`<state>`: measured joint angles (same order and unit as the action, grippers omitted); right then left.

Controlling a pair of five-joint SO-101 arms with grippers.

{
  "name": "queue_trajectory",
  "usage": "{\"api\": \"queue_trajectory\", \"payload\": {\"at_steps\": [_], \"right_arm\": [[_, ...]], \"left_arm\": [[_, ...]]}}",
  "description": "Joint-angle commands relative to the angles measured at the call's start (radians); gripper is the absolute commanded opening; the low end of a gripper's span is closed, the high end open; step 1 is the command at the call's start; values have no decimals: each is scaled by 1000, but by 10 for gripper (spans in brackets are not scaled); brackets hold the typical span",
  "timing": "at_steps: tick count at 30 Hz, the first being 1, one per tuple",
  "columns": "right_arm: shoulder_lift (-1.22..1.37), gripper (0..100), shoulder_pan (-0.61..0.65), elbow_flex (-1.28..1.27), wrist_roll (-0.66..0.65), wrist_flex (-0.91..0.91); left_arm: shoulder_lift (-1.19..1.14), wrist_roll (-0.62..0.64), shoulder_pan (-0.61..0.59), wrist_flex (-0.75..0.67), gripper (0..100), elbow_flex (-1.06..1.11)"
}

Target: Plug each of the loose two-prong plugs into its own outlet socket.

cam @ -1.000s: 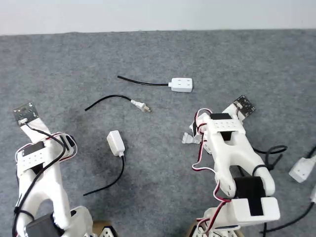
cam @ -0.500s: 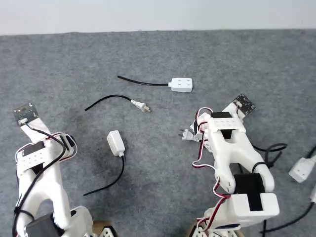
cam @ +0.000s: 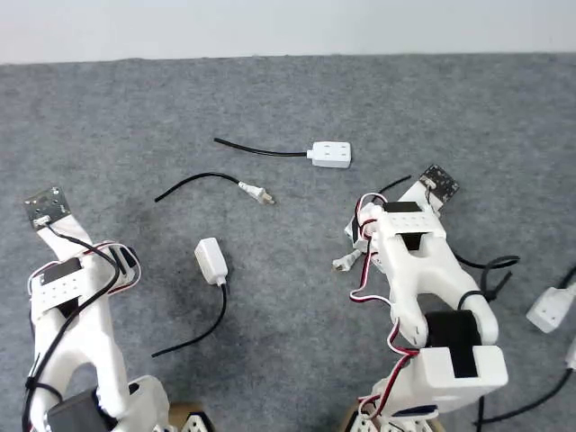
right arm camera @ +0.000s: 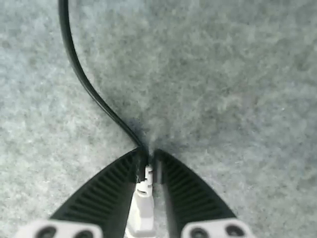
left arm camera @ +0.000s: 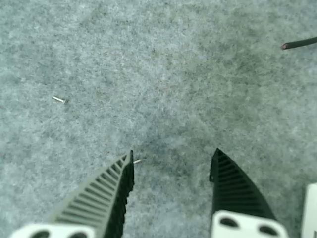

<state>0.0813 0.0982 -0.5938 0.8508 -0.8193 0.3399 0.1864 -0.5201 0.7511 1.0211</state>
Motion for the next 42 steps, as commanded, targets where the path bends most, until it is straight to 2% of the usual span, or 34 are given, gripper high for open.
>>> {"api": "queue_trajectory", "payload": {"at_steps": [1, 6, 11, 14, 18, 21, 23, 27, 31, 36, 42], "right_arm": [[-1, 125, 38, 55, -11, 13], [-5, 151, 31, 57, -12, -21], [-107, 151, 36, 137, -12, -211], [-185, 151, 30, 146, -17, -249], [-208, 128, 42, 106, -54, -200], [-208, 0, 58, 63, -61, -108], [-208, 28, 81, 32, -74, -61], [-208, 10, 122, -26, -78, 36], [-208, 8, 147, -61, -81, 54], [-217, 8, 113, -126, -169, 54], [-217, 8, 47, -167, -209, 54]], "left_arm": [[14, -11, 6, 9, 232, -38], [14, -11, 6, 9, 232, -38], [14, -11, 6, 9, 232, -38], [14, -11, 6, 9, 232, -38], [14, -11, 8, 8, 232, -38], [14, -11, 8, 8, 232, -38], [14, -11, 8, 8, 232, -38], [14, -11, 8, 8, 232, -38], [14, -11, 8, 8, 232, -38], [14, -11, 8, 8, 232, -38], [14, -11, 8, 8, 232, -38]]}}
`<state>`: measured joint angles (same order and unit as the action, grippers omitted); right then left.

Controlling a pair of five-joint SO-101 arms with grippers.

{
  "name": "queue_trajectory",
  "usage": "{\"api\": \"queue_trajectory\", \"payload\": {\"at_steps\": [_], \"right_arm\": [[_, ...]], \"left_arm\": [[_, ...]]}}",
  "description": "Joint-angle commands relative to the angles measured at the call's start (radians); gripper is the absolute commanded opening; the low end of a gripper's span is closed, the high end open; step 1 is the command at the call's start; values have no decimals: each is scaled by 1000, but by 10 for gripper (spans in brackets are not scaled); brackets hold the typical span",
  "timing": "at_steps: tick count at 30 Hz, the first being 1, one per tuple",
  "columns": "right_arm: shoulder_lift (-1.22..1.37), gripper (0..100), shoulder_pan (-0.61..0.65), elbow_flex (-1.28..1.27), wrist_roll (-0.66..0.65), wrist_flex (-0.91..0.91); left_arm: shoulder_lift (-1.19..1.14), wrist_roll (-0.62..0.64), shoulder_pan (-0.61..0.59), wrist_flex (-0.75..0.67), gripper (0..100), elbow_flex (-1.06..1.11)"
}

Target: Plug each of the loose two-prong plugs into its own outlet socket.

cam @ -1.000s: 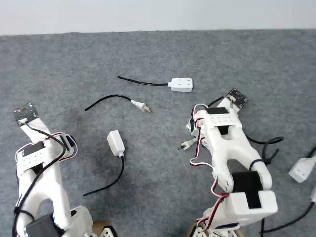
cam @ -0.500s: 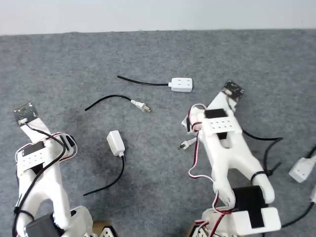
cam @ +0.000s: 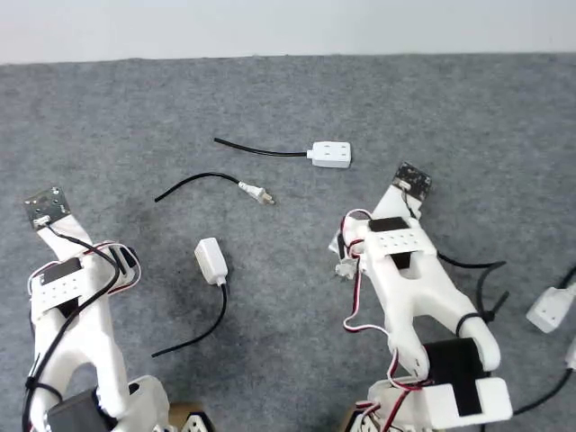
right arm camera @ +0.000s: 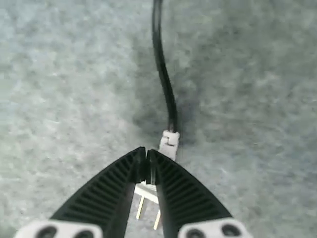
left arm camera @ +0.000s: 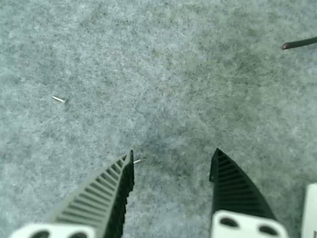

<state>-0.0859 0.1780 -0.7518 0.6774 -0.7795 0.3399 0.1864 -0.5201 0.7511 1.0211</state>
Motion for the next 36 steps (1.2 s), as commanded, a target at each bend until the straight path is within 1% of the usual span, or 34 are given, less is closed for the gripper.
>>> {"api": "queue_trajectory", "payload": {"at_steps": [1, 5, 9, 18, 27, 29, 30, 32, 34, 36], "right_arm": [[-51, 8, -41, -17, -46, 15], [-51, 8, -58, -21, -55, 15], [-65, 8, -48, -9, -55, 16], [-254, 9, -48, -17, -51, 15], [-254, 9, -56, -80, -57, 15], [-254, 13, -54, -87, -77, 15], [-254, 28, -53, -92, -107, 15], [-251, 91, -48, -94, -143, -16], [-242, 155, -48, -94, -141, -35], [-225, 184, -54, -94, -141, -36]], "left_arm": [[14, -11, 8, 8, 232, -38], [14, -11, 8, 8, 232, -38], [14, -11, 8, 8, 232, -38], [14, -11, 8, 8, 232, -38], [14, -11, 8, 8, 232, -38], [14, -11, 8, 8, 232, -38], [14, -11, 8, 8, 232, -38], [14, -11, 8, 8, 232, -38], [14, -11, 8, 8, 232, -38], [14, -11, 8, 8, 232, -38]]}}
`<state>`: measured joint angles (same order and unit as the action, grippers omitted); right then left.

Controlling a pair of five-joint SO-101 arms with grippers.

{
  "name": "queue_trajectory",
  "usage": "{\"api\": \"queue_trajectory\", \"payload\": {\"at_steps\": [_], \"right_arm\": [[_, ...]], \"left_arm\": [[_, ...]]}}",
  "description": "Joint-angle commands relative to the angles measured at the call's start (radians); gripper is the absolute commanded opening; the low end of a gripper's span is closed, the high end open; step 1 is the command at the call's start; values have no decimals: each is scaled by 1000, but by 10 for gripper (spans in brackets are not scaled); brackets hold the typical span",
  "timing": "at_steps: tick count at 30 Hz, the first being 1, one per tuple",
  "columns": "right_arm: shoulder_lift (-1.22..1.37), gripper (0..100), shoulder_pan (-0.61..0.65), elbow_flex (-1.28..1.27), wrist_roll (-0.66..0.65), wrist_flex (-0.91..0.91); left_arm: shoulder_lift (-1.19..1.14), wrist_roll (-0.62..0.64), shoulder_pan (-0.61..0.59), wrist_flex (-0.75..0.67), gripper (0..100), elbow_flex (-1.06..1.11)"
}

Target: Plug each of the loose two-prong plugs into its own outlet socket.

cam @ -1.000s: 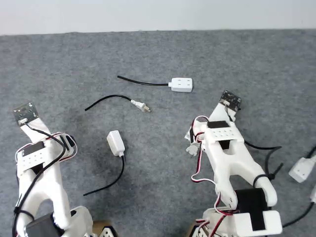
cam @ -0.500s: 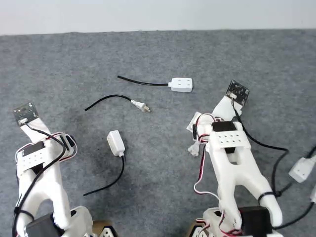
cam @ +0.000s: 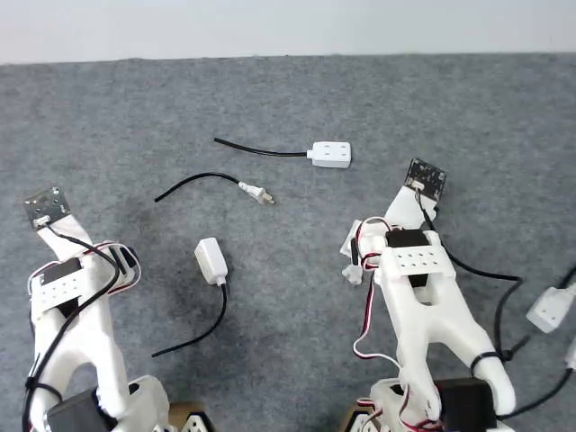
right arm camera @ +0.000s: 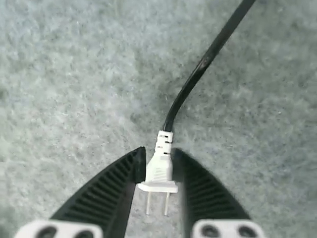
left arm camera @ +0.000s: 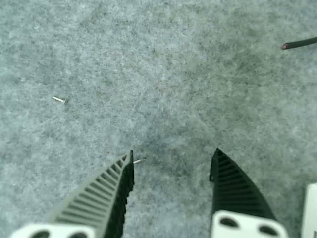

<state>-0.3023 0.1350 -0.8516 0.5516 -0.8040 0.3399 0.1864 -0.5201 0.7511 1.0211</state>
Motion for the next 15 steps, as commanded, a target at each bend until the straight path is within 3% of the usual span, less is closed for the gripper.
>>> {"api": "queue_trajectory", "payload": {"at_steps": [1, 7, 15], "right_arm": [[1, 178, -12, 8, -15, -12], [77, 105, -5, 9, -20, 70], [199, 102, -5, 60, -20, 76]], "left_arm": [[14, -11, 8, 8, 232, -38], [14, -11, 8, 8, 232, -38], [14, -11, 8, 8, 232, -38]]}}
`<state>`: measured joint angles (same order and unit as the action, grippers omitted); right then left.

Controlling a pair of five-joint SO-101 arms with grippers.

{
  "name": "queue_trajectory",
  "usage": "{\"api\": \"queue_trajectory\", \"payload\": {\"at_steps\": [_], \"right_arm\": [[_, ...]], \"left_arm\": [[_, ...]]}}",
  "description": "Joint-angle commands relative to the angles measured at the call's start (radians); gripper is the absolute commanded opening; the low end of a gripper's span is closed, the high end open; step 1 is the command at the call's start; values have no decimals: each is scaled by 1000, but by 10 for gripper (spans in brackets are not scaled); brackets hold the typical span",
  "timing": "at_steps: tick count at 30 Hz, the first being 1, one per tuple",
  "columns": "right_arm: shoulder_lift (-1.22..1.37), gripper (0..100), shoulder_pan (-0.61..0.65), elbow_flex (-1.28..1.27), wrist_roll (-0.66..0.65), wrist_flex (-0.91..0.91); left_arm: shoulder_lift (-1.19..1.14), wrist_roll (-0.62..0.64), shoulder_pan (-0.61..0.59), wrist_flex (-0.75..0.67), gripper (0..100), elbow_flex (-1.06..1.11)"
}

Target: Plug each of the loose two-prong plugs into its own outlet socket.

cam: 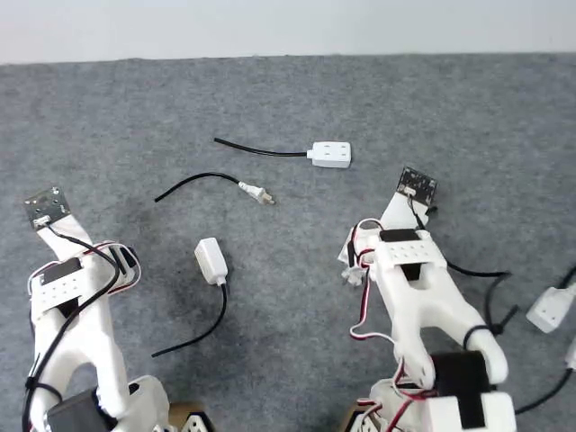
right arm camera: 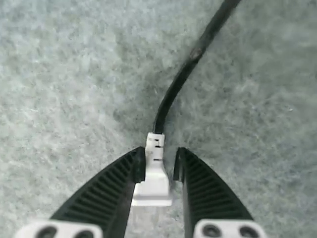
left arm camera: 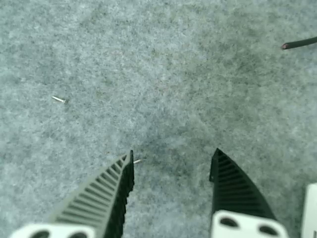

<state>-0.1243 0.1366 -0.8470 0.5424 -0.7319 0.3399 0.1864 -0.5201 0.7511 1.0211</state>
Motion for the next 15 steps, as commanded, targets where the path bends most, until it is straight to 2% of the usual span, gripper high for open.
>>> {"api": "queue_trajectory", "payload": {"at_steps": [1, 10, 15], "right_arm": [[38, 102, -7, 69, -11, 2], [130, 101, -7, 170, -14, 1], [140, 101, -5, 238, -77, -102]], "left_arm": [[14, -11, 8, 8, 232, -38], [14, -23, 8, 9, 232, -38], [14, -29, 8, 9, 232, -38]]}}
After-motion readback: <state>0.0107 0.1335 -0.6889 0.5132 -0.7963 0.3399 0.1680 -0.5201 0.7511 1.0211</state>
